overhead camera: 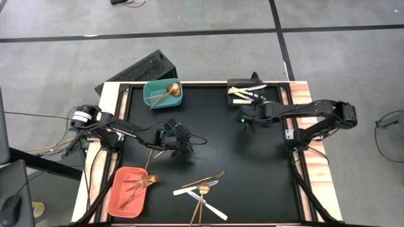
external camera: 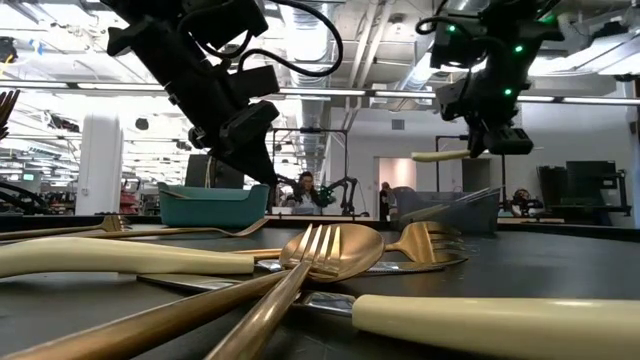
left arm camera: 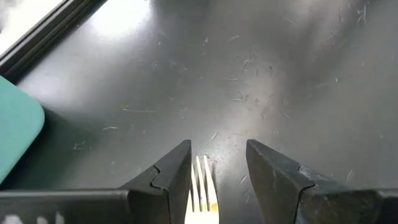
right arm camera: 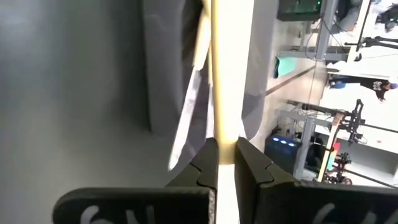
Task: Sort silverware by color (type)
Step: Put the yellow knife into the black bin
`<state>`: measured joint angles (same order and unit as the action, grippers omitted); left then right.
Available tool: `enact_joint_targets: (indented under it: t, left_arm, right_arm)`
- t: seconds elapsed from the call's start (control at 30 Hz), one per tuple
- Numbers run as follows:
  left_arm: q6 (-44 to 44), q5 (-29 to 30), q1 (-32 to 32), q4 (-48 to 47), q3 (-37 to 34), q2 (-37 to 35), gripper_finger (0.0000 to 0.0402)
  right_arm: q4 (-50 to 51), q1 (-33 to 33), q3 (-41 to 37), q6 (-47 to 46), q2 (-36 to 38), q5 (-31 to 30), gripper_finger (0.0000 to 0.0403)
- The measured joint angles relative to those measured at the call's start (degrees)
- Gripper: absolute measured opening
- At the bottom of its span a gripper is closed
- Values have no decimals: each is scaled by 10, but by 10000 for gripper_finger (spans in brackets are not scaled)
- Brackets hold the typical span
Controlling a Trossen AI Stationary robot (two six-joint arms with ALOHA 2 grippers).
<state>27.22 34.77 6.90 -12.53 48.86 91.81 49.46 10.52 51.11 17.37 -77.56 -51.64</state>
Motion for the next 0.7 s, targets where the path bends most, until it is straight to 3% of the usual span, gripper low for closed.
enact_joint_targets:
  t: [0.2,0.7]
  left_arm:
    - [0,0,0,0,0,0,142]
    - [-1,0,0,0,0,0,142]
  right_arm:
    - [-60,40,0,41,0,5,36]
    - [-82,134,0,67,-5,74,36]
